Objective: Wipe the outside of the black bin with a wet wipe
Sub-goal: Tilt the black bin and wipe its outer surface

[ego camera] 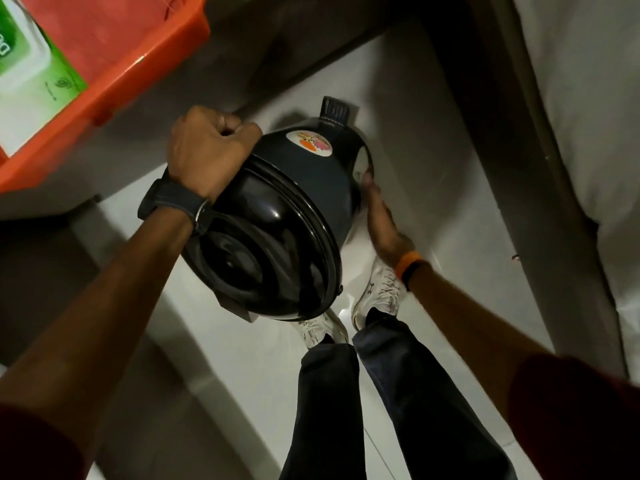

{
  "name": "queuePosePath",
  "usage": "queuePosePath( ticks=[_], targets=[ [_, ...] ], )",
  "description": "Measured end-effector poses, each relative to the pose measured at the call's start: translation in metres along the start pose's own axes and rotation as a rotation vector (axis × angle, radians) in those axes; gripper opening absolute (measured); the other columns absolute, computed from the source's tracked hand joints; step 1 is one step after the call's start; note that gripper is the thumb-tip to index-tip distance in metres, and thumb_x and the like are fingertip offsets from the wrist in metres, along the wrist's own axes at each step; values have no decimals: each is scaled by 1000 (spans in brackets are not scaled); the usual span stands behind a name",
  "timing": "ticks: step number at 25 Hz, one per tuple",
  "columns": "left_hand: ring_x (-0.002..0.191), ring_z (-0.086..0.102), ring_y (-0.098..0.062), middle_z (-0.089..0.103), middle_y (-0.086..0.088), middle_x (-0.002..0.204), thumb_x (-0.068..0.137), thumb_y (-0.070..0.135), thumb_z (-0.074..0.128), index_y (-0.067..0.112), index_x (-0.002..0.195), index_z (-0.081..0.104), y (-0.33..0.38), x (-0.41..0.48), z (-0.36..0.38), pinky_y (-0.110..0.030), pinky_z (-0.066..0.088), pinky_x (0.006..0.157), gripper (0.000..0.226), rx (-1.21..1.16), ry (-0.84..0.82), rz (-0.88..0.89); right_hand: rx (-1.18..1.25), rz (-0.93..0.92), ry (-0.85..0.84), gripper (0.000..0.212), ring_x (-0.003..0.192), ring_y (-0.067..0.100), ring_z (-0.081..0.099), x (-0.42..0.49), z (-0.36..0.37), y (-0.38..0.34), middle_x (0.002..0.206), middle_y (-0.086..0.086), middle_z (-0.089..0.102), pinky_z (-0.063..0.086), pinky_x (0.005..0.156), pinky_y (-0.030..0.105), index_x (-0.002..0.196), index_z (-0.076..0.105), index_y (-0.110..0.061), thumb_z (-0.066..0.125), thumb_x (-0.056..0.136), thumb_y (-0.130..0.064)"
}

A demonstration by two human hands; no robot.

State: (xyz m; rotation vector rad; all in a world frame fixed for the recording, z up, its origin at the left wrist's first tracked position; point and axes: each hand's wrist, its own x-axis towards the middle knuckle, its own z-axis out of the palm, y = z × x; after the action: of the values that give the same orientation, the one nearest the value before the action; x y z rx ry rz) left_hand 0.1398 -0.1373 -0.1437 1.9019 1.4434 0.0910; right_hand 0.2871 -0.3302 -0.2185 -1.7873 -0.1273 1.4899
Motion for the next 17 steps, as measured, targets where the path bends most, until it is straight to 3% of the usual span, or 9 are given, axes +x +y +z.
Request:
queuePosePath(
  ticks=[3,5,7,9,11,14,17],
  targets=[
    [49,45,-6,51,13,44,76,40,53,17,53,59,-9,4,-2,-26,37,58,33,-60,30,-58,38,-203,-185,58,161,2,9,-85,26,25,170,-29,13,15,120,25,156,22,-57,29,100,-68],
    [55,50,-9,55,8,50,73,43,54,15,62,67,-12,9,-4,-28,42,63,33,-74,31,-88,9,-329,-253,51,161,1,3,-97,37,30,169,-33,9,16,119,25,154,20,-62,26,103,-64],
    [50,43,-8,48,8,45,70,48,53,12,57,62,-15,14,-5,-28,38,59,39,-89,12,-96,-46,-273,-163,52,163,6,3,-60,30,22,172,-24,6,10,130,31,158,15,-53,23,107,-52],
    [46,35,-9,40,6,41,69,48,53,6,53,53,-19,17,-7,-29,31,55,45,-93,0,-91,-20,-19,19,58,164,16,8,-11,21,5,175,-5,10,9,134,39,165,11,-28,22,111,-45],
    [48,36,-15,37,5,42,71,42,56,2,55,54,-23,19,-9,-30,30,55,44,-129,4,-117,36,95,44,60,164,19,9,5,17,-3,176,0,8,9,134,43,166,8,-19,20,112,-41],
    [41,32,-8,35,10,36,74,28,60,16,44,49,-33,20,-11,-21,30,47,34,-264,18,-217,39,-198,-144,53,163,9,3,-46,23,10,173,-19,7,5,134,46,162,15,-42,23,110,-44],
    [40,33,-6,38,13,36,75,17,63,21,43,48,-43,17,-4,-18,32,46,35,-373,9,-300,-186,-532,-275,45,162,2,-3,-94,23,26,167,-36,6,-5,129,50,151,20,-64,15,108,-56]
  ],
)
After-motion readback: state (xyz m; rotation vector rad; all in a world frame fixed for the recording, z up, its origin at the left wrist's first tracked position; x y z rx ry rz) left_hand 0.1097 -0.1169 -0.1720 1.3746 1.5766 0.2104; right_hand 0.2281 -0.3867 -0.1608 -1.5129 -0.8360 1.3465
